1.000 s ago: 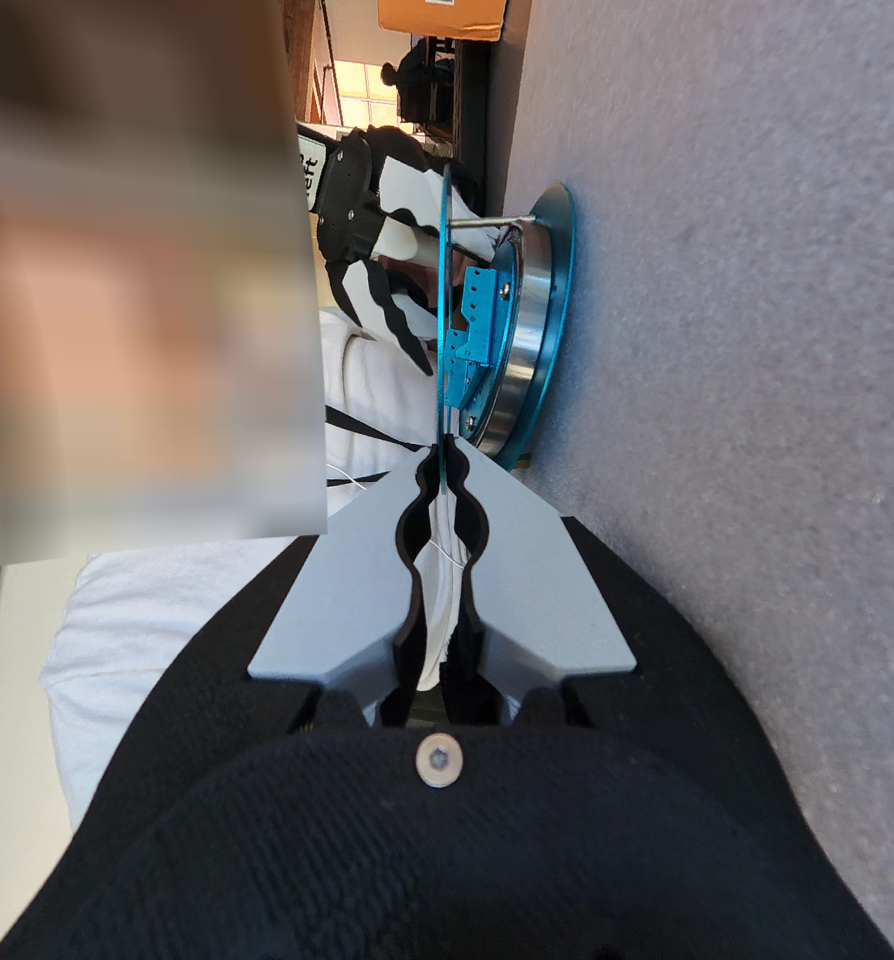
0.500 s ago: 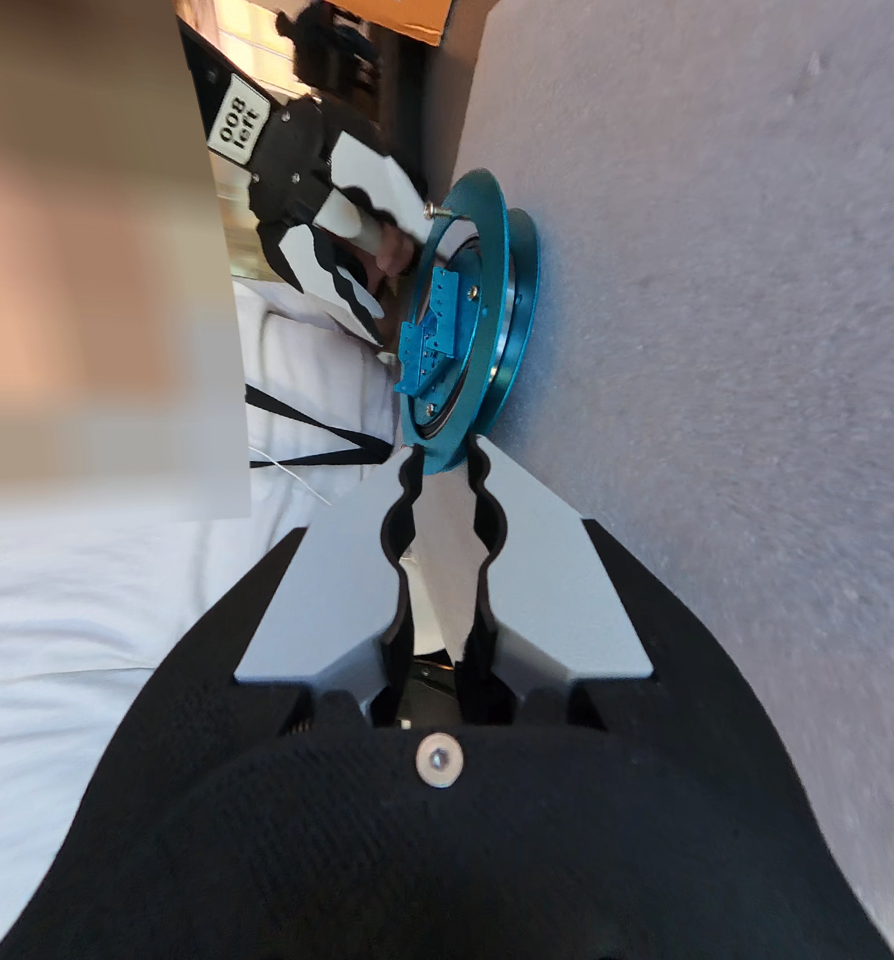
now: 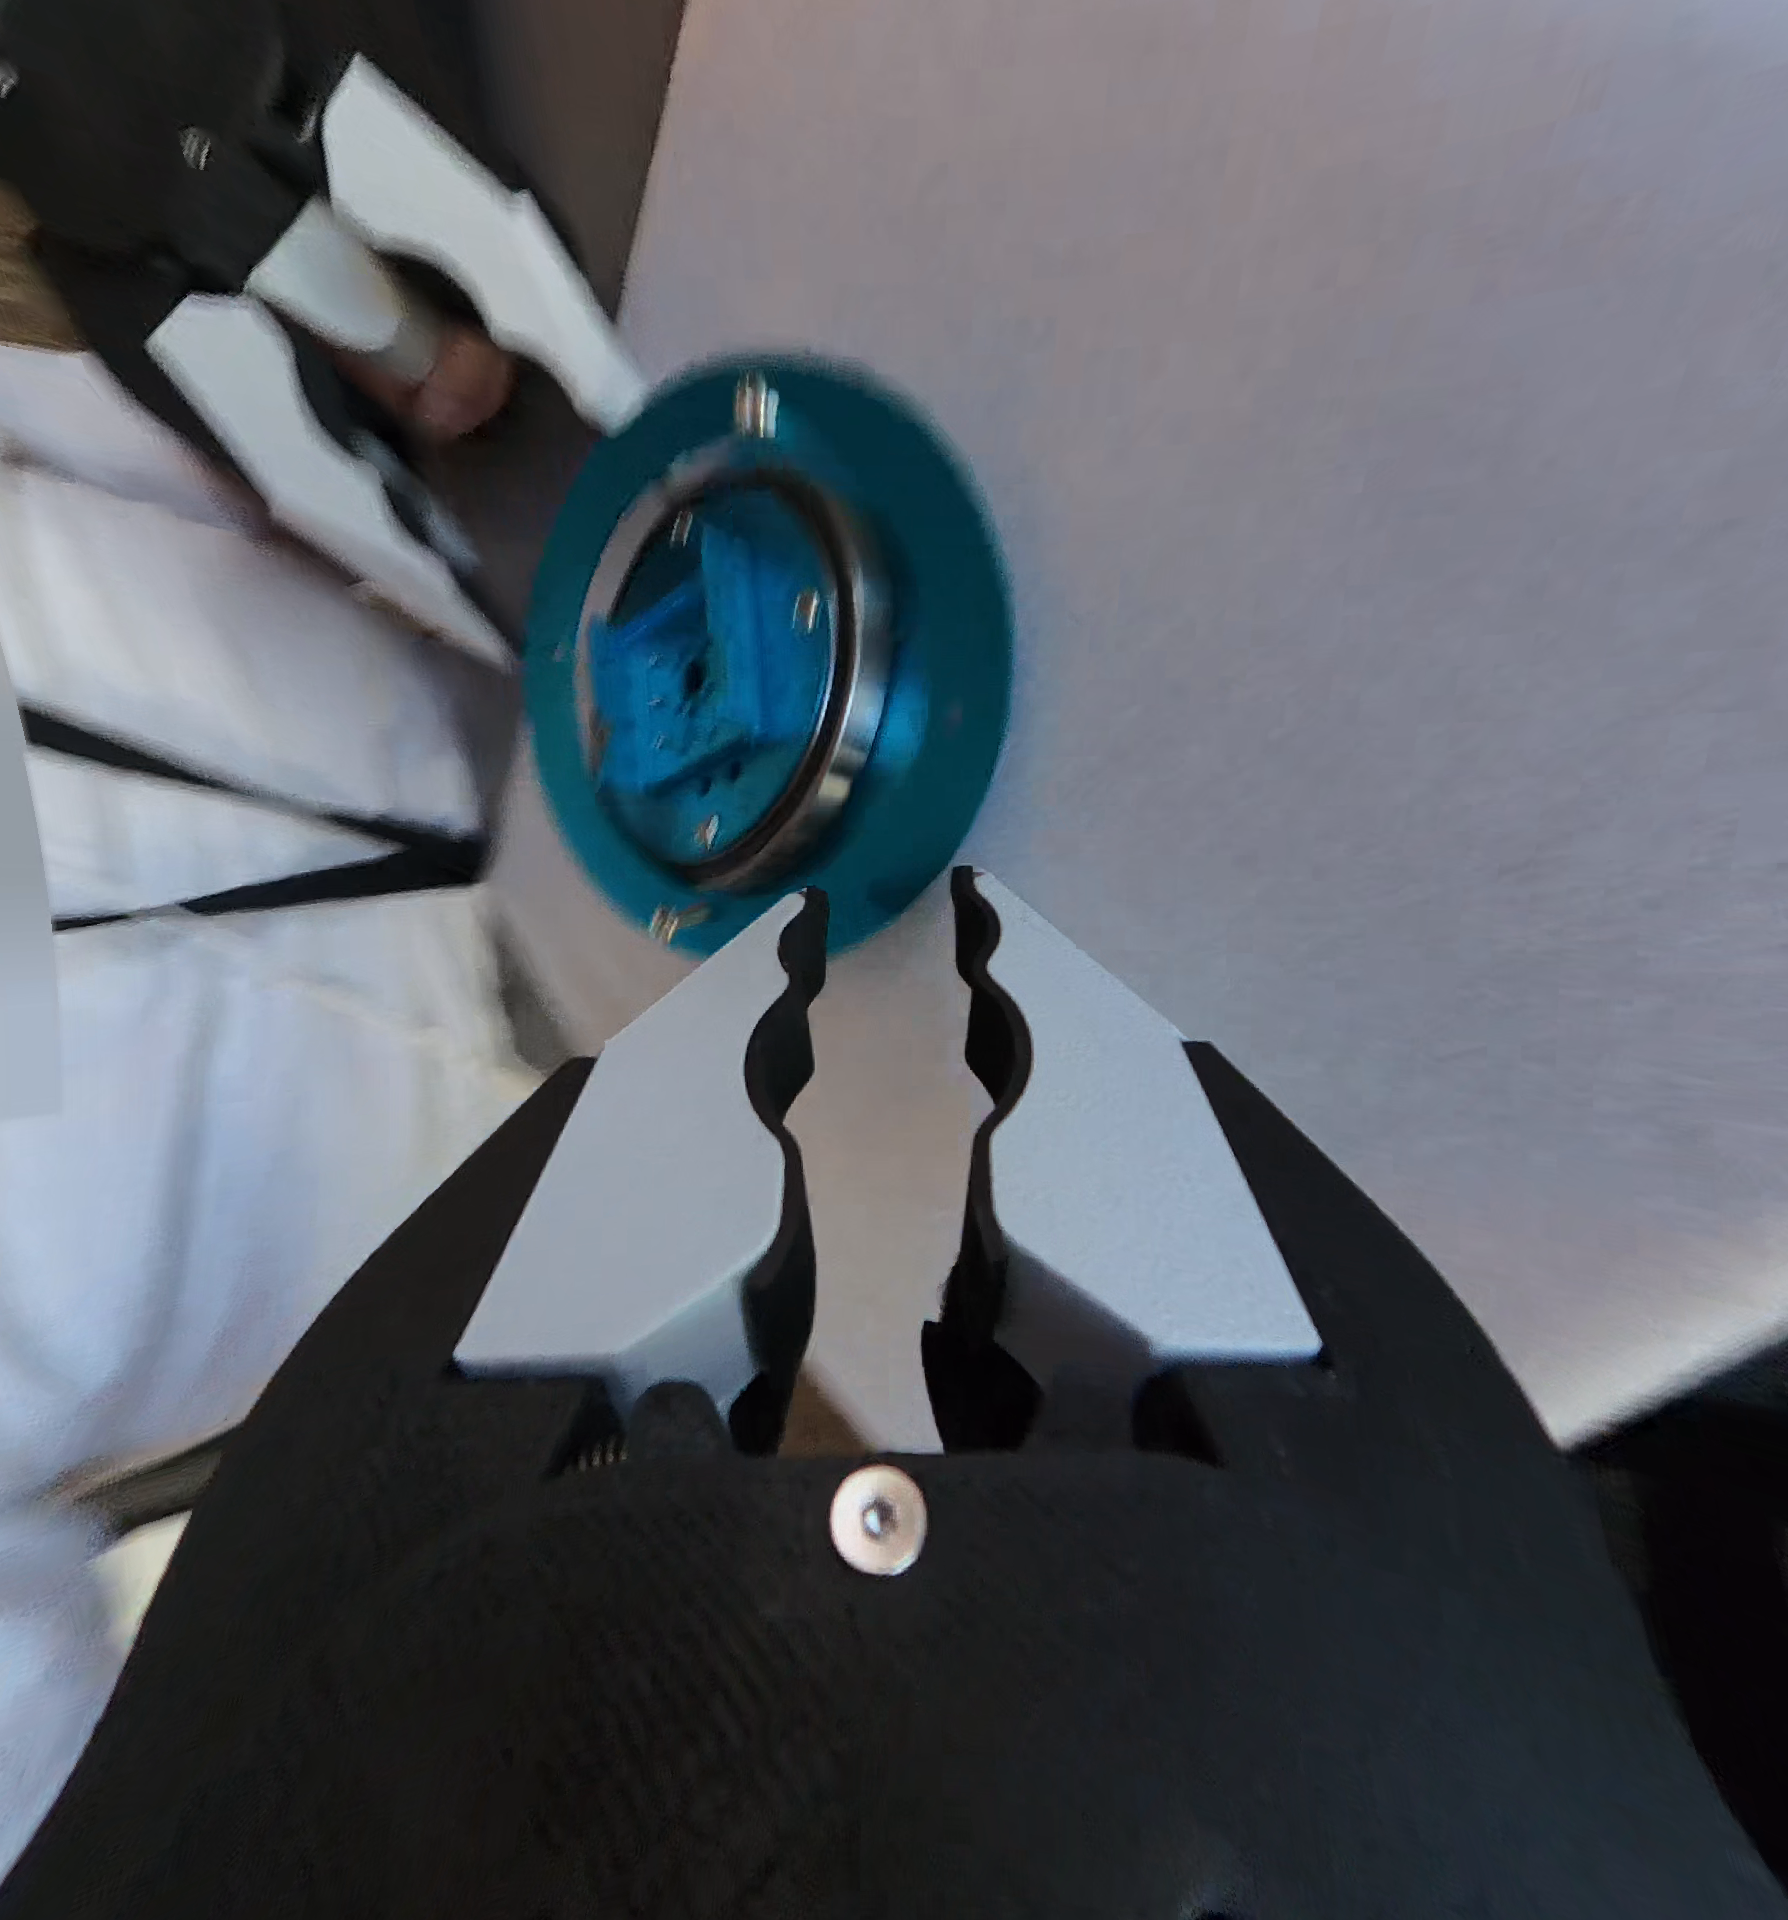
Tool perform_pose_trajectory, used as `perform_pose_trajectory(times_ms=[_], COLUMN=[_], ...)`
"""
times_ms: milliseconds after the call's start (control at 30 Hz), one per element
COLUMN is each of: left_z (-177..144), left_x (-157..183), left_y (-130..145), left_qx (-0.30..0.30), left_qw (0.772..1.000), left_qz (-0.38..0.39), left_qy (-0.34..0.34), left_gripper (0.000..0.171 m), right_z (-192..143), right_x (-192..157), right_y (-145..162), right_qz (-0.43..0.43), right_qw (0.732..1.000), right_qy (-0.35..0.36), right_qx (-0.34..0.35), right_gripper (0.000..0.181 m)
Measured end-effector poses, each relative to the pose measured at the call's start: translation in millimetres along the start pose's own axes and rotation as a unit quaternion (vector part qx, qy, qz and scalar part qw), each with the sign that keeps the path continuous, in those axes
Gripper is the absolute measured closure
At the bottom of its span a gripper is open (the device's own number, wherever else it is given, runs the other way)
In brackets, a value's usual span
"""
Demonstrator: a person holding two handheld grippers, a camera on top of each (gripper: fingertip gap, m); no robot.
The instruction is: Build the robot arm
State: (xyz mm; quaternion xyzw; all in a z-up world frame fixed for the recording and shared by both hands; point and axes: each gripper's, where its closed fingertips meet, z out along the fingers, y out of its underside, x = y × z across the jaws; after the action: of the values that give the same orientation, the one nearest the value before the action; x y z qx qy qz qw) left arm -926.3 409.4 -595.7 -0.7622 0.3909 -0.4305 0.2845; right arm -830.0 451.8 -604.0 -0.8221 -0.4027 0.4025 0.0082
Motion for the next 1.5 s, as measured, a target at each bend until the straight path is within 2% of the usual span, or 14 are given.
perform_pose_trajectory(times_ms=[67, 167, 267, 367, 567, 700, 967, 1300, 1500], left_z=[1, 2, 1, 1, 2, 4, 6, 9, 9], left_x=[0, 1, 1, 2, 4, 5, 7, 7, 7], left_y=[1, 2, 2, 1, 2, 3, 4, 6, 5], left_qx=[-0.004, -0.007, -0.007, -0.005, -0.009, -0.013, -0.018, -0.026, -0.02], left_qw=[1.0, 1.0, 1.0, 1.0, 1.0, 0.999, 0.999, 0.998, 0.998], left_qz=[0.009, 0.017, 0.016, 0.013, 0.021, 0.031, 0.039, 0.063, 0.053], left_qy=[-0.006, -0.011, -0.007, -0.002, -0.001, 0.0, 0.006, -0.013, -0.01], left_gripper=[0.12, 0.119, 0.118, 0.118, 0.116, 0.115, 0.114, 0.114, 0.114], right_z=[-1, 18, 31, 31, 42, 44, 48, 50, 54], right_x=[-2, -26, -31, -34, -27, -26, -39, -54, -50], right_y=[-28, -61, -74, -84, -80, -79, -75, -71, -69], right_qz=[-0.07, -0.168, -0.177, -0.155, -0.147, -0.142, -0.147, -0.139, -0.149], right_qw=[0.995, 0.975, 0.968, 0.965, 0.971, 0.973, 0.975, 0.99, 0.988], right_qy=[0.053, 0.057, 0.046, 0.006, 0.008, 0.0, -0.038, -0.023, 0.006], right_qx=[0.057, 0.136, 0.17, 0.21, 0.187, 0.181, 0.164, 0.026, -0.027], right_gripper=[0.161, 0.162, 0.162, 0.173, 0.169, 0.176, 0.177, 0.177, 0.177])
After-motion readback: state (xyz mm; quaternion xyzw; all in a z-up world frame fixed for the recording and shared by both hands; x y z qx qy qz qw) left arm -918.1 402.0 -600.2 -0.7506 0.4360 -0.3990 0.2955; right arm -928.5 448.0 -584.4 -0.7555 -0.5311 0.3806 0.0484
